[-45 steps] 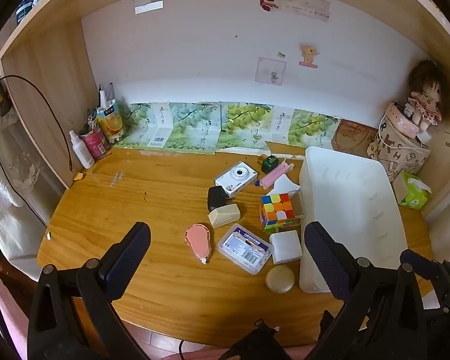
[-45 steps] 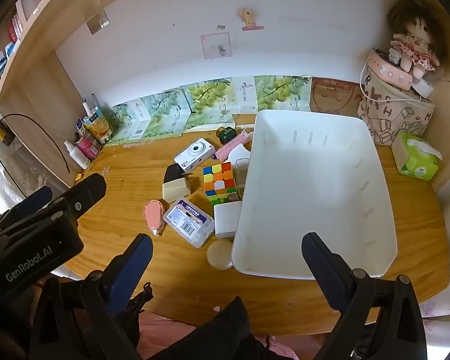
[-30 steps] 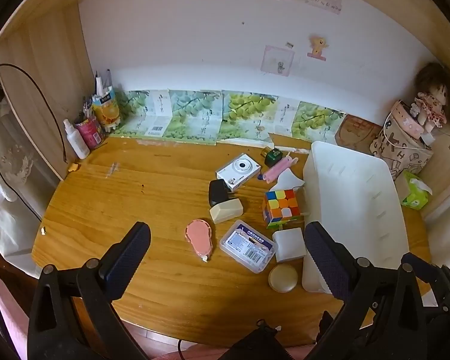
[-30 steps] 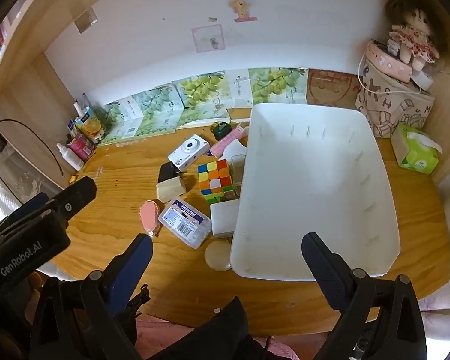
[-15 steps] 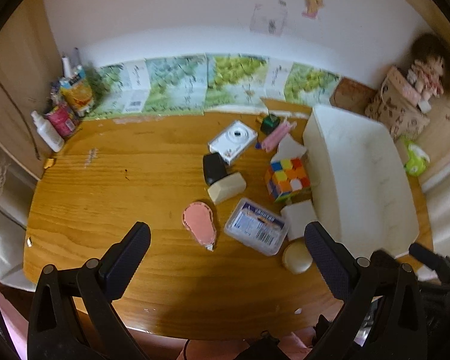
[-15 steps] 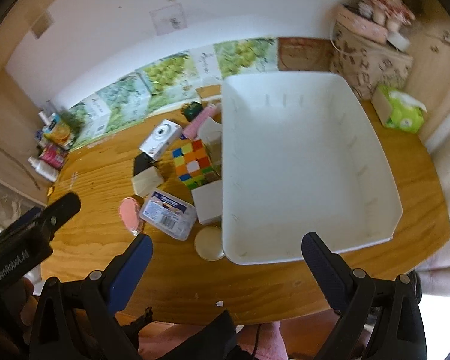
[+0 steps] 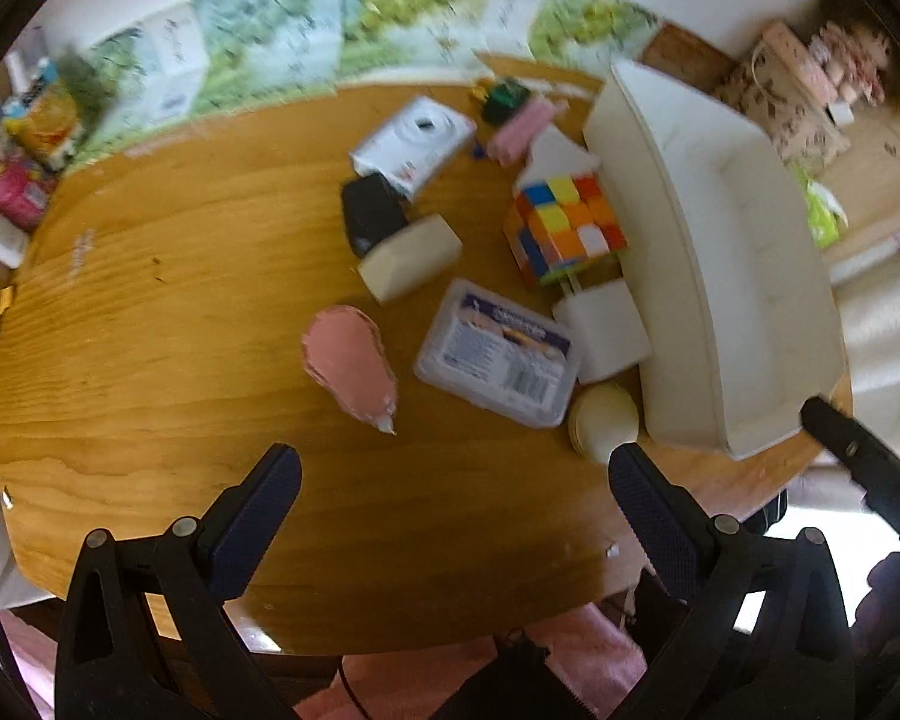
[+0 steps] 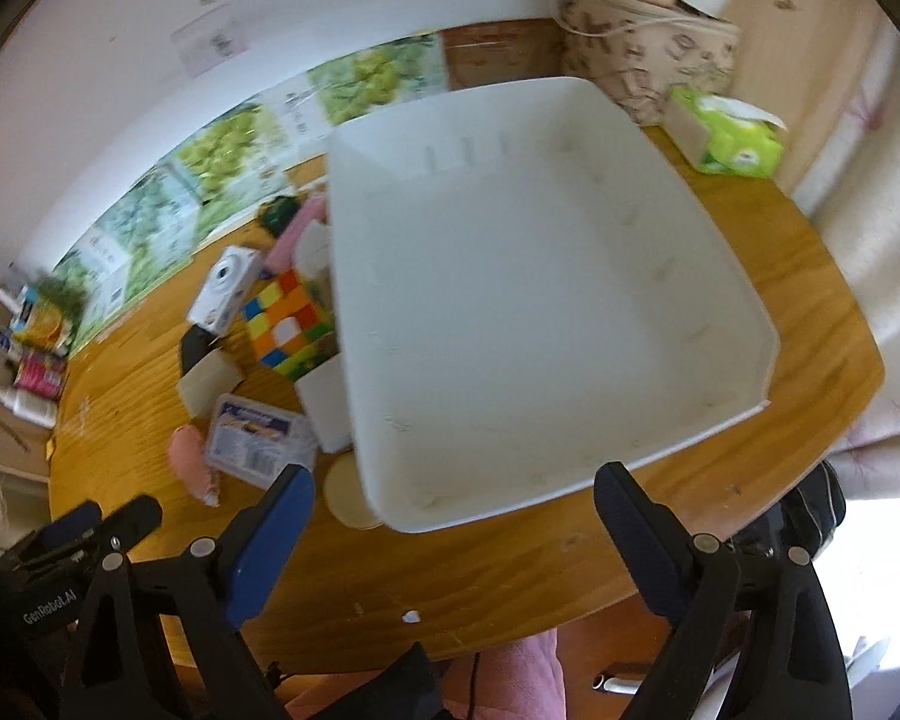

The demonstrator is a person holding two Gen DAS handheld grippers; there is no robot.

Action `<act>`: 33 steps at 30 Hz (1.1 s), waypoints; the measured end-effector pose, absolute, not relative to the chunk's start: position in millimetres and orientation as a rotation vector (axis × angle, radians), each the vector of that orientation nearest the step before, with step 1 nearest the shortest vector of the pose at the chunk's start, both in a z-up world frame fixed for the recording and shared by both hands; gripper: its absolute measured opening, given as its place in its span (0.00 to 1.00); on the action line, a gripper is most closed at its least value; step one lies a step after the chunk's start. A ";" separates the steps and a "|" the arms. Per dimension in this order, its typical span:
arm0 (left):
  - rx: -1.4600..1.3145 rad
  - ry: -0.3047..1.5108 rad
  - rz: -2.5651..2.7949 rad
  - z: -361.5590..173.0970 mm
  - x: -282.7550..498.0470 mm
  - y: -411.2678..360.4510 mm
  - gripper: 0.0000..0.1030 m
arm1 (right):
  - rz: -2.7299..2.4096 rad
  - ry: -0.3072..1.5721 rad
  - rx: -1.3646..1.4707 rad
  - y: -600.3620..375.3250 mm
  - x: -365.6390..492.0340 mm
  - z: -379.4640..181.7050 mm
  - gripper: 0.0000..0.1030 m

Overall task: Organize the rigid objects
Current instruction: 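Move the right tool to the white tray's rim, then grasp the tray rim with the right tool while the left tool grasps the clear box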

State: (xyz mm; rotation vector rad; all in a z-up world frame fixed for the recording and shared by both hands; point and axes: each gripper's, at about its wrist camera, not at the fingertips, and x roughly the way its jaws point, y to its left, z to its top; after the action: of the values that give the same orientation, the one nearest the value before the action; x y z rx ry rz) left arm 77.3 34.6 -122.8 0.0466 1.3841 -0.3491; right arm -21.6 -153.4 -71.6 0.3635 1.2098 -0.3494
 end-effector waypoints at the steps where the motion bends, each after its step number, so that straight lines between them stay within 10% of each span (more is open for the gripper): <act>1: 0.045 1.400 -0.356 -125.9 77.5 33.1 0.99 | -0.370 1.211 0.371 -158.5 -22.9 -71.9 0.88; 33: -0.456 1.560 0.244 -180.2 109.5 42.0 0.99 | -0.375 1.313 0.376 -306.6 29.6 -112.3 0.36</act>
State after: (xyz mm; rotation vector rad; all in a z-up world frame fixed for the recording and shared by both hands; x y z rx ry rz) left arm 109.5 42.0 -180.2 -0.4560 1.5604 0.2441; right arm 29.6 -306.6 -112.3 0.3763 1.3127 -0.3751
